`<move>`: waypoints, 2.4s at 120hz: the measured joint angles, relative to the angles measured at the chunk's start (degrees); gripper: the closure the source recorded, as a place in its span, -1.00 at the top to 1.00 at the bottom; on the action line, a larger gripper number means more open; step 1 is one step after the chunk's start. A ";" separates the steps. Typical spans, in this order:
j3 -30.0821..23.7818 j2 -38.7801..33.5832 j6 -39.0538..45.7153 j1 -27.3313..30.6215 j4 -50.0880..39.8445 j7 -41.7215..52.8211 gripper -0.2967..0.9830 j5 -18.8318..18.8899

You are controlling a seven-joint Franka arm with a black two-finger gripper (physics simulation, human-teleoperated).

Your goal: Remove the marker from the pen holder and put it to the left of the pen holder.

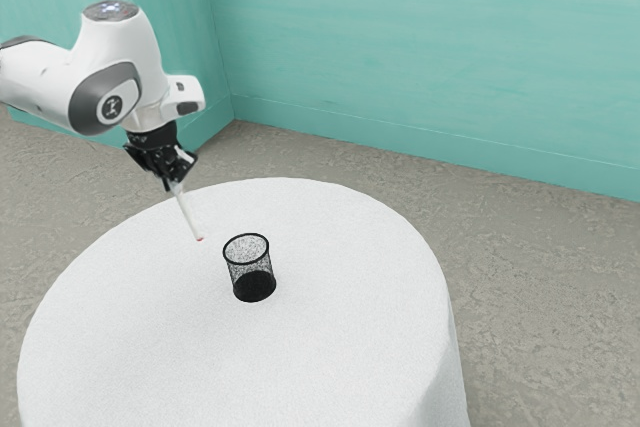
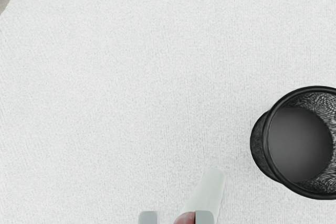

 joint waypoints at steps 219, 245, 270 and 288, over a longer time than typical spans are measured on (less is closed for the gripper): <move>-0.71 1.79 25.64 5.70 0.56 11.30 0.43 1.64; -1.12 -1.78 -11.45 0.80 24.41 10.86 0.50 -4.45; 0.37 -2.50 -27.05 -0.91 24.96 10.61 0.52 -4.04; 0.53 -2.69 -31.73 -1.08 24.57 10.51 0.53 -2.25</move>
